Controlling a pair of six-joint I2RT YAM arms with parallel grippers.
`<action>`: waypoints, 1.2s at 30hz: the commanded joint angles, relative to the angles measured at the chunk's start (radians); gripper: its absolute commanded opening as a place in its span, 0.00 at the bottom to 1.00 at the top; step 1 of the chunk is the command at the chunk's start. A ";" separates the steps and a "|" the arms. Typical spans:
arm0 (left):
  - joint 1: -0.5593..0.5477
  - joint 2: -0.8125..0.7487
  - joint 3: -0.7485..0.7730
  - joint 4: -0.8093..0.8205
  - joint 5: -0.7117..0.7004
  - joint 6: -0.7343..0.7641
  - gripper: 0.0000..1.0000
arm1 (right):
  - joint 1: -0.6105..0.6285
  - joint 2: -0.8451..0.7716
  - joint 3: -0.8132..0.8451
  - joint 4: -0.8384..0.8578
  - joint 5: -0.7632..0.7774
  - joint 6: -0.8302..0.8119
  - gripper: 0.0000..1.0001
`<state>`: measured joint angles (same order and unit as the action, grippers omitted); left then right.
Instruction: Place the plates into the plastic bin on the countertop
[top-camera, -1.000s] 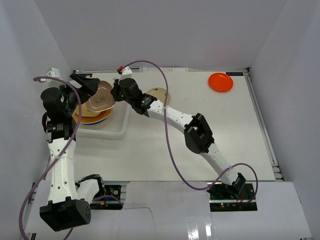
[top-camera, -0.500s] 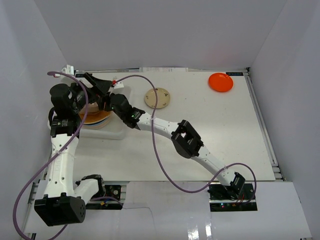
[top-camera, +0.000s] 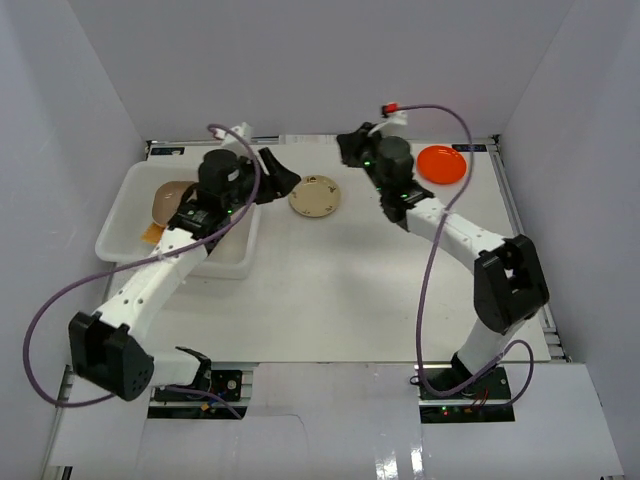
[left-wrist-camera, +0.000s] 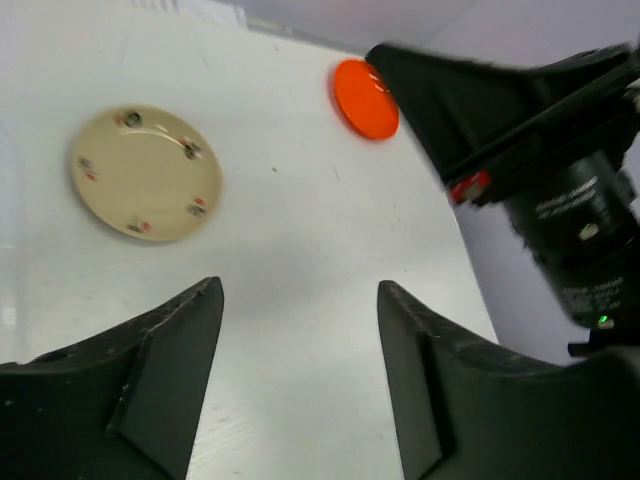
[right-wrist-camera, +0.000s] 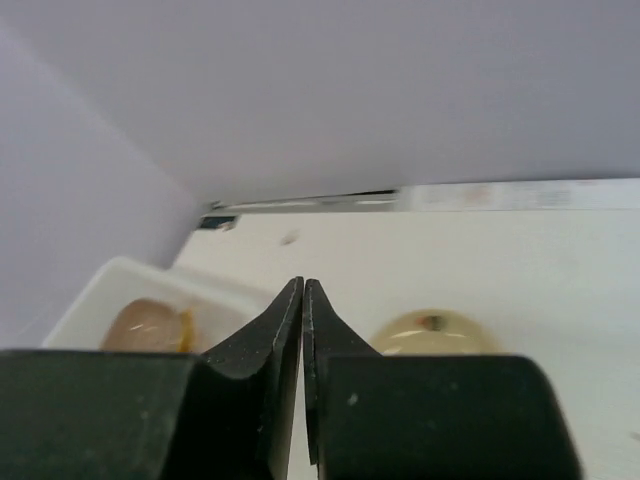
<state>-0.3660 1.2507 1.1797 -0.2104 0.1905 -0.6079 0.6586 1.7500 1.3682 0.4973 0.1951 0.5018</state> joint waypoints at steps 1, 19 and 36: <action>-0.132 0.114 0.038 0.028 -0.210 0.034 0.60 | -0.243 -0.055 -0.174 -0.024 -0.072 0.011 0.08; -0.218 0.697 0.007 0.355 -0.536 -0.475 0.93 | -0.838 0.212 -0.307 0.003 -0.304 0.317 0.54; -0.172 0.857 0.064 0.365 -0.586 -0.552 0.54 | -0.864 0.514 -0.055 0.032 -0.336 0.527 0.55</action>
<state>-0.5621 2.0800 1.2179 0.2211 -0.3641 -1.1507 -0.2035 2.2059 1.2629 0.5571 -0.1421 0.9714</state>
